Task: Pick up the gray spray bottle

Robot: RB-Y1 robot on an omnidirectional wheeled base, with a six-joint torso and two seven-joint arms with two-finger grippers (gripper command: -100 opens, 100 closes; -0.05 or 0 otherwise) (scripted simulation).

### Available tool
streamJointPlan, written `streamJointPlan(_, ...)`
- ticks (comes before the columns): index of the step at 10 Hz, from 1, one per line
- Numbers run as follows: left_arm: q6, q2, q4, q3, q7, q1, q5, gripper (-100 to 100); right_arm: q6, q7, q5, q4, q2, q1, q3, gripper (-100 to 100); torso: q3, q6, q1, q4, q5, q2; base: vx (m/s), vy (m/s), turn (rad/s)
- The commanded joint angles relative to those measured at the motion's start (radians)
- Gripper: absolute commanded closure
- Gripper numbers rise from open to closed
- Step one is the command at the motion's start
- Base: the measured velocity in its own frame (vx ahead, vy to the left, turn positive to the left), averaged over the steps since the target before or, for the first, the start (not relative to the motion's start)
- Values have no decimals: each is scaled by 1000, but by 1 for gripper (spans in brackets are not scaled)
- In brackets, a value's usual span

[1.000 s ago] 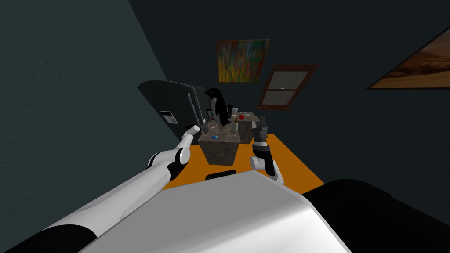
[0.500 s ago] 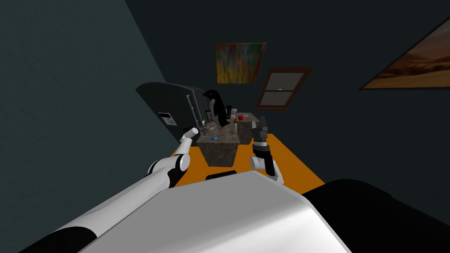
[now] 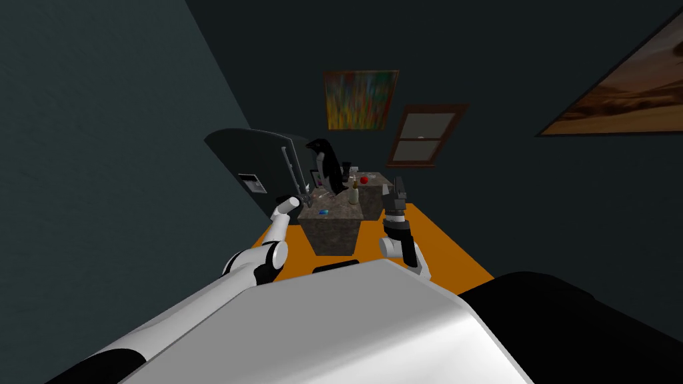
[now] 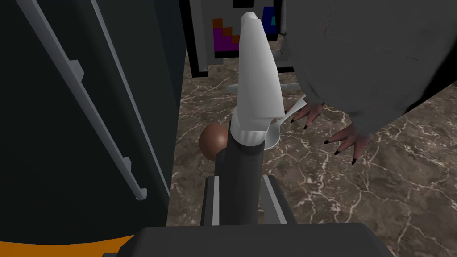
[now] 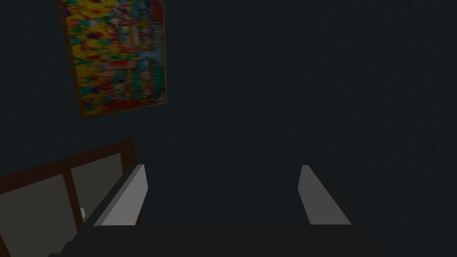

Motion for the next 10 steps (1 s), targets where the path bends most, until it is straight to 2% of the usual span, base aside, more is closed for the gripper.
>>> streamJointPlan(1, 50, -15, -50, -10, 37, 50, -24, 100, 0, 0, 0, 0, 0, 0, 0, 0, 0, 0, 0, 0, 0, 0, 64, 3, -136)
streamJointPlan(2, 58, -15, -102, -10, 37, 89, -24, 100, 0, 0, 0, 0, 0, 0, 0, 0, -2, 2, 0, -2, 1, -3, 74, 7, -63)
streamJointPlan(3, 58, -15, -128, -10, 37, 104, -24, 100, 0, 0, 0, 0, 0, 0, 0, 0, -5, 2, 0, -4, 2, -6, 33, -2, 4)
streamJointPlan(5, 58, -15, -180, -10, 37, 104, -24, 100, 0, 0, 0, 0, 0, 0, 0, 0, -5, 1, 1, -4, 2, -6, -3, -2, 17)
streamJointPlan(6, 110, -31, -215, -21, 72, 154, -47, 100, 0, 0, 0, 0, 0, 0, 0, 0, -4, 1, 1, -3, 2, -5, 52, 3, -123)
streamJointPlan(8, 115, -31, -271, -21, 72, 206, -47, 100, 0, 0, 0, 0, 0, 0, 0, 0, -8, 2, 1, -7, 3, -10, 59, 3, -45)
streamJointPlan(10, 115, -31, -340, -21, 72, 206, -47, 100, 0, 0, 0, 0, 0, 0, 0, 0, -9, 1, 2, -8, 4, -9, 0, -2, 16)
